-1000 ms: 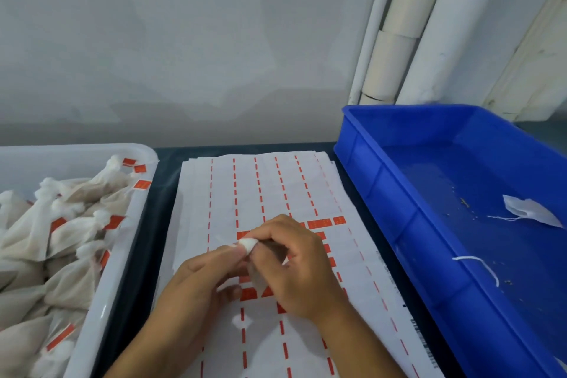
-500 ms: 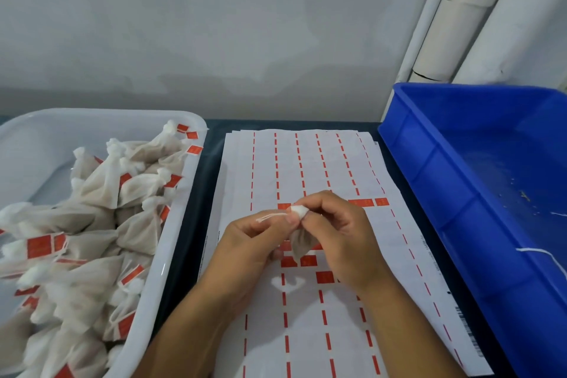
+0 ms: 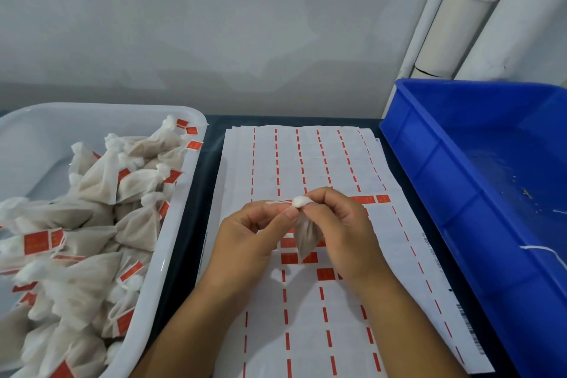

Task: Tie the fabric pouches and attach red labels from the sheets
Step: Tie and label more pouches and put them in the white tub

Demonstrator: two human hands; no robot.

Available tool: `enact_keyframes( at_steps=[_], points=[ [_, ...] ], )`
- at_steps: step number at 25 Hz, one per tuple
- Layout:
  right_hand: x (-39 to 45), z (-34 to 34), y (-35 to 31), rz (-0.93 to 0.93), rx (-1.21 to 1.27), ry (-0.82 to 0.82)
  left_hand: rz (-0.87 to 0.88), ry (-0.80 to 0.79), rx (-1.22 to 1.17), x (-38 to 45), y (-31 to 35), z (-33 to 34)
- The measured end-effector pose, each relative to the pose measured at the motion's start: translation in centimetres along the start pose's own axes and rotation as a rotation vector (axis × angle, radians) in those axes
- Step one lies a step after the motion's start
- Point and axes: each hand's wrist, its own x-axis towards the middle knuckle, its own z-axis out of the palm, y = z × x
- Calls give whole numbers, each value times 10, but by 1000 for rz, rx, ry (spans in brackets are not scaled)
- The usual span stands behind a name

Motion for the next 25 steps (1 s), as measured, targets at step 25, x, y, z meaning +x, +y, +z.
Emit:
enact_keyframes(
  at_steps=[25],
  points=[
    [1, -6, 0, 442, 334, -143, 343, 211, 450, 0, -12, 0]
  ],
)
